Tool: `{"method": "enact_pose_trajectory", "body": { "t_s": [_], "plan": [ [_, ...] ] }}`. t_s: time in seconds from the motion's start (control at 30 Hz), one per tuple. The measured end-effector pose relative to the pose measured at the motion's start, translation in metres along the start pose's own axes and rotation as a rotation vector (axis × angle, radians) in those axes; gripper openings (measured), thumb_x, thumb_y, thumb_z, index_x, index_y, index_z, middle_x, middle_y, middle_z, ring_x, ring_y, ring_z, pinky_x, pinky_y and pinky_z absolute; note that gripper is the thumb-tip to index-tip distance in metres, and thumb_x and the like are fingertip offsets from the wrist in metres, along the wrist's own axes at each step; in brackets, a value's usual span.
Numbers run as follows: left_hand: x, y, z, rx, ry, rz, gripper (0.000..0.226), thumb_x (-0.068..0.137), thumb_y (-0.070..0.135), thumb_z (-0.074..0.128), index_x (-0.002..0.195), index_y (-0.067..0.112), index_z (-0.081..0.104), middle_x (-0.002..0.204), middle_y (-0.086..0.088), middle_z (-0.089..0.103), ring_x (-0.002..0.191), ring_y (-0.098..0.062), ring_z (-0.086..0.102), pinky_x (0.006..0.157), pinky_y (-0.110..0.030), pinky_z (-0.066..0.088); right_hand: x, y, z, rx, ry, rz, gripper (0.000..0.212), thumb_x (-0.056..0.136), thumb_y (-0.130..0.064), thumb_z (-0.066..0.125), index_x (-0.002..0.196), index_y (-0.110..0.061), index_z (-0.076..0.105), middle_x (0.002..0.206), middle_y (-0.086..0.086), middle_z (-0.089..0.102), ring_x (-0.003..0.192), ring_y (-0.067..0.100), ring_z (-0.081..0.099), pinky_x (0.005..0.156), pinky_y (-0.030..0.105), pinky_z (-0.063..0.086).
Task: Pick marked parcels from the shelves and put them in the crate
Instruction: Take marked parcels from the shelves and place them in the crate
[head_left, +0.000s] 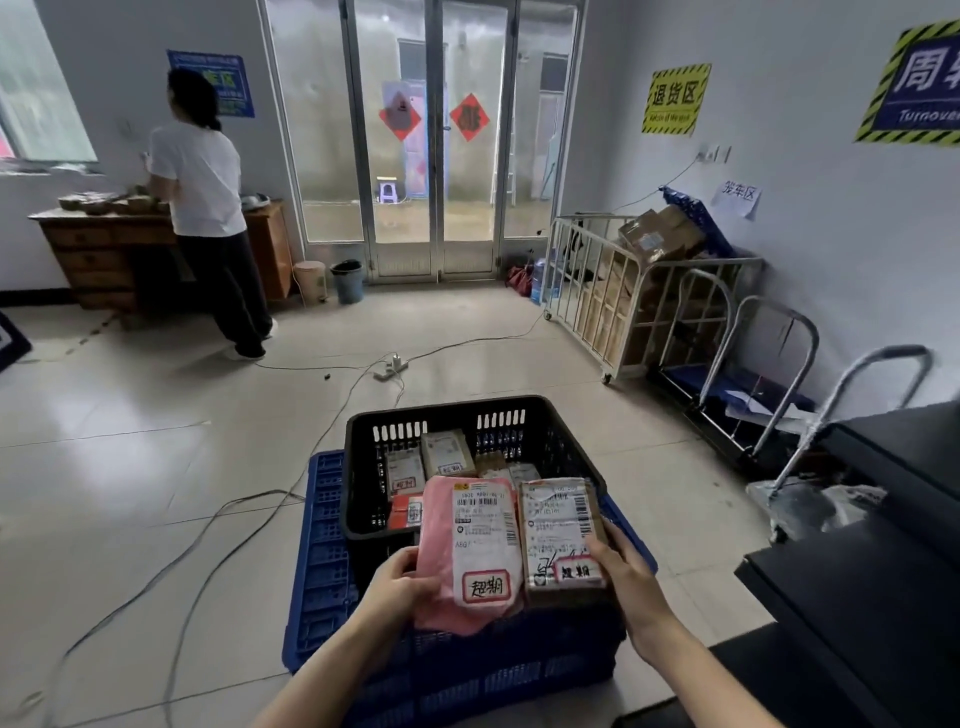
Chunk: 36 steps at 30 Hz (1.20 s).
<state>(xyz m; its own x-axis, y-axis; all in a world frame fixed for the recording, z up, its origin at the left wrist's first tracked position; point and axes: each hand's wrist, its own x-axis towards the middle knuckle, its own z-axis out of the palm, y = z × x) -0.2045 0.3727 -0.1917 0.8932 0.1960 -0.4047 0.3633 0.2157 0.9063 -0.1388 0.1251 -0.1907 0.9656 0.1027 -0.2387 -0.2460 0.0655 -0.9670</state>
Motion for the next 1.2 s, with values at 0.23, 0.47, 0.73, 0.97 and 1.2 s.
{"method": "enact_pose_trajectory", "body": {
  "t_s": [0.23,0.47,0.73,0.97,1.2],
  "plan": [
    [0.110,0.026,0.006,-0.020,0.047,-0.043,0.039,0.076,-0.016,0.058,0.109,0.005,0.054,0.101,-0.023,0.068,0.088,-0.041,0.067,0.086,-0.057,0.052,0.118,-0.007,0.012,-0.027,-0.039,0.049,0.042,0.088,-0.016,0.059,0.126,-0.024,0.045,0.110,0.011,0.066,0.092,0.026,0.068,0.074,0.037,0.055],
    [0.242,0.043,0.028,0.025,0.153,-0.137,0.047,0.077,-0.018,0.056,0.122,-0.003,0.050,0.104,-0.020,0.065,0.083,-0.034,0.066,0.067,-0.039,0.055,0.266,-0.002,0.014,-0.129,-0.067,0.109,0.043,0.088,-0.013,0.058,0.130,-0.017,0.046,0.106,0.009,0.065,0.093,0.025,0.066,0.078,0.035,0.052],
    [0.340,0.045,0.057,0.302,0.307,-0.247,0.051,0.084,-0.004,0.062,0.131,-0.002,0.044,0.124,-0.020,0.059,0.085,-0.025,0.061,0.081,-0.033,0.055,0.372,0.035,0.035,-0.432,-0.004,0.162,0.050,0.087,-0.026,0.060,0.133,-0.019,0.041,0.119,0.008,0.054,0.098,0.018,0.058,0.079,0.028,0.050],
    [0.398,0.043,0.073,0.597,0.343,-0.197,0.040,0.090,0.014,0.060,0.127,0.004,0.048,0.124,-0.009,0.061,0.082,-0.012,0.057,0.068,-0.017,0.055,0.415,0.064,0.049,-0.533,0.076,0.174,0.060,0.086,-0.026,0.061,0.139,-0.016,0.034,0.130,0.009,0.041,0.114,0.023,0.047,0.099,0.041,0.044],
    [0.430,0.027,0.095,0.741,0.270,-0.162,0.034,0.092,0.013,0.056,0.123,0.009,0.046,0.119,-0.008,0.062,0.088,-0.012,0.055,0.081,-0.022,0.051,0.437,0.090,0.052,-0.563,0.078,0.202,0.061,0.086,-0.026,0.061,0.139,-0.013,0.034,0.135,0.010,0.039,0.122,0.024,0.044,0.103,0.045,0.041]
  ]
}}
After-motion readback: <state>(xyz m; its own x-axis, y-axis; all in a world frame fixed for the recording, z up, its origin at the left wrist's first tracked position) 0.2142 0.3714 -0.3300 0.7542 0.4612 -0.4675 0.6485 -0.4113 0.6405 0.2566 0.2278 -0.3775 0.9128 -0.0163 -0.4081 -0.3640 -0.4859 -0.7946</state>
